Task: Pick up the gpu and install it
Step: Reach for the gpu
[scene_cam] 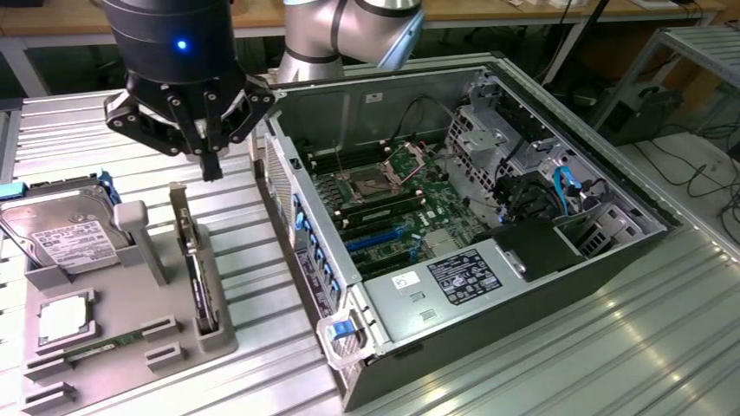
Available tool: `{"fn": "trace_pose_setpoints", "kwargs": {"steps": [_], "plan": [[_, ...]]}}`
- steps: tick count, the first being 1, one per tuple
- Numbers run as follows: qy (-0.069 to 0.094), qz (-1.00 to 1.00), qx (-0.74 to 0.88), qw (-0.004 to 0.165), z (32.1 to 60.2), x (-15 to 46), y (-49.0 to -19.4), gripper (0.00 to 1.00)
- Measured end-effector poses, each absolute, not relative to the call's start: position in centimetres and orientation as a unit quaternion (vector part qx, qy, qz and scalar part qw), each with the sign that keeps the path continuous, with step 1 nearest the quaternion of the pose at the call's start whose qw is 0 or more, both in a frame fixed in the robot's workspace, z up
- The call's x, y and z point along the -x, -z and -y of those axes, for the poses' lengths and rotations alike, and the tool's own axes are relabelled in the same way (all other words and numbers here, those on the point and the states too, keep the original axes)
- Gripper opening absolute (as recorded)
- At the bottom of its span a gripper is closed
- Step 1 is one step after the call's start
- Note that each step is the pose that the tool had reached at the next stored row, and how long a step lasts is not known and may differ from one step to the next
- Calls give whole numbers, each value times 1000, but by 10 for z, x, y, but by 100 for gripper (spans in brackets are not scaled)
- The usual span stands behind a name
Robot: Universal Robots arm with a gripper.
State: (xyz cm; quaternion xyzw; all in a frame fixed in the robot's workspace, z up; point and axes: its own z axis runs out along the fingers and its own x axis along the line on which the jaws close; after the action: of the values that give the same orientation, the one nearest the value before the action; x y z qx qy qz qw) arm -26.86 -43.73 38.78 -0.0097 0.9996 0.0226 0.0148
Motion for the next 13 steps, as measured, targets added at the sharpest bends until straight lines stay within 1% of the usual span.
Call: {"fn": "trace_pose_setpoints", "kwargs": {"steps": [13], "plan": [[-23,-999,18,15,440,305,-386,11]]}}
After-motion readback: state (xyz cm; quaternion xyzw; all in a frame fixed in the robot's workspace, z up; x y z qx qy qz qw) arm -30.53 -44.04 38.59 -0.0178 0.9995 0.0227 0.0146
